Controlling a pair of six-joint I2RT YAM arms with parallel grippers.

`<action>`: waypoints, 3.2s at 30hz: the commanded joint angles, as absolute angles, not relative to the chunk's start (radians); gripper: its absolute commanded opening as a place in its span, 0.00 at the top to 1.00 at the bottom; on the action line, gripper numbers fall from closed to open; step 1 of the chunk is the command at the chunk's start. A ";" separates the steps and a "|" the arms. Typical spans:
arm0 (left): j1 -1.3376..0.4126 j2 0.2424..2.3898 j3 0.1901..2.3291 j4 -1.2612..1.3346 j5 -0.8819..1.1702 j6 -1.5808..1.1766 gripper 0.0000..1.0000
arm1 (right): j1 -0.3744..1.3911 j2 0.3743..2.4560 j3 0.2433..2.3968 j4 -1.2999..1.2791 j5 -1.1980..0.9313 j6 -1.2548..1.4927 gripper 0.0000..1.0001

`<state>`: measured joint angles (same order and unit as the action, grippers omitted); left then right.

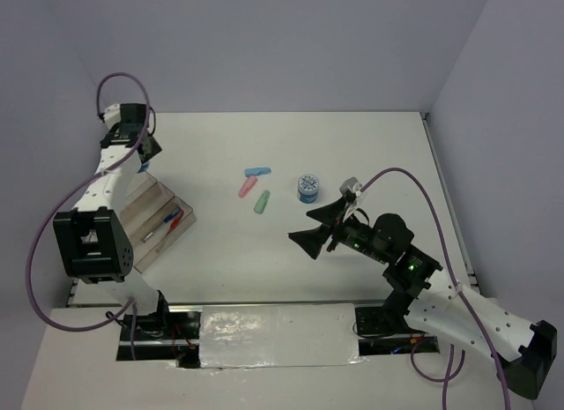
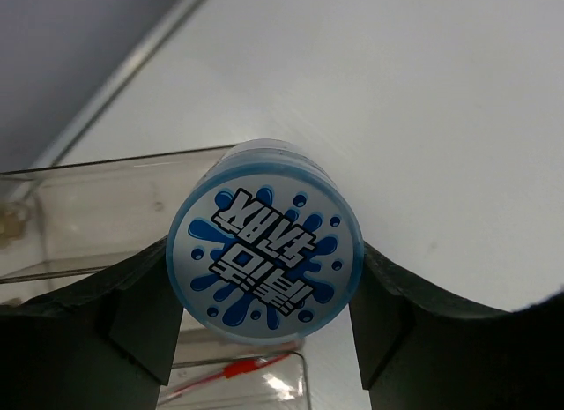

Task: Sort the stationery into containers
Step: Place the stationery in the storage box, then pick up the stationery from the center of the board.

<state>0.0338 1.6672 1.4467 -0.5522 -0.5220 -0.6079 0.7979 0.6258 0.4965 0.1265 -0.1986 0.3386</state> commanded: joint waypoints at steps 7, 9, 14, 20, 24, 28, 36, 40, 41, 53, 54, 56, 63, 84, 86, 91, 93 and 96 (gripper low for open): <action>0.176 1.654 1.328 -0.500 -0.494 -0.690 1.00 | 0.795 0.598 0.494 0.152 -0.213 0.310 0.00; 0.184 1.651 1.319 -0.494 -0.502 -0.692 1.00 | 0.793 0.600 0.492 0.152 -0.215 0.307 0.00; 0.212 1.652 1.302 -0.465 -0.511 -0.680 1.00 | 0.793 0.627 0.506 0.152 -0.235 0.295 0.00; 0.233 1.666 1.292 -0.440 -0.477 -0.669 0.96 | 0.796 0.629 0.512 0.153 -0.235 0.293 0.00; 0.233 1.674 1.275 -0.425 -0.456 -0.675 0.91 | 0.793 0.647 0.514 0.161 -0.239 0.293 0.00; 0.233 1.666 1.264 -0.417 -0.448 -0.675 0.89 | 0.793 0.657 0.515 0.163 -0.239 0.291 0.00; 0.232 1.663 1.250 -0.419 -0.440 -0.676 0.57 | 0.793 0.667 0.509 0.176 -0.249 0.298 0.00; 0.232 1.672 1.250 -0.433 -0.443 -0.686 0.26 | 0.793 0.661 0.512 0.172 -0.250 0.295 0.00; 0.232 1.671 1.249 -0.433 -0.443 -0.686 0.17 | 0.795 0.661 0.514 0.169 -0.252 0.295 0.00; 0.218 1.622 1.262 -0.446 -0.445 -0.675 0.01 | 0.795 0.657 0.508 0.167 -0.227 0.302 0.00; 0.192 1.594 1.267 -0.442 -0.443 -0.655 0.01 | 0.793 0.655 0.508 0.163 -0.215 0.310 0.00; 0.152 1.560 1.273 -0.425 -0.433 -0.626 0.01 | 0.795 0.635 0.512 0.146 -0.158 0.325 0.00; -0.183 1.428 1.241 -0.224 -0.208 -0.497 0.01 | 0.795 0.482 0.645 -0.190 0.311 0.472 0.00; -0.745 1.974 1.652 -0.103 -0.118 -0.384 0.01 | 0.796 0.247 0.821 -0.586 0.566 0.376 0.00; -0.765 2.023 1.689 -0.104 -0.158 -0.344 0.01 | 0.796 0.256 0.818 -0.571 0.543 0.364 0.00; -0.778 2.155 1.810 -0.186 -0.228 -0.299 0.01 | 0.796 0.270 0.816 -0.558 0.505 0.345 0.00; -0.782 2.167 1.799 -0.167 -0.251 -0.279 0.01 | 0.795 0.267 0.812 -0.554 0.488 0.339 0.00; -0.782 2.186 1.792 -0.167 -0.279 -0.276 0.01 | 0.796 0.256 0.805 -0.540 0.466 0.331 0.00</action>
<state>-0.7769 2.1731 1.7779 -0.1734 -0.2180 -0.3145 0.7979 0.2554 0.8104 -0.5835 0.4961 0.3569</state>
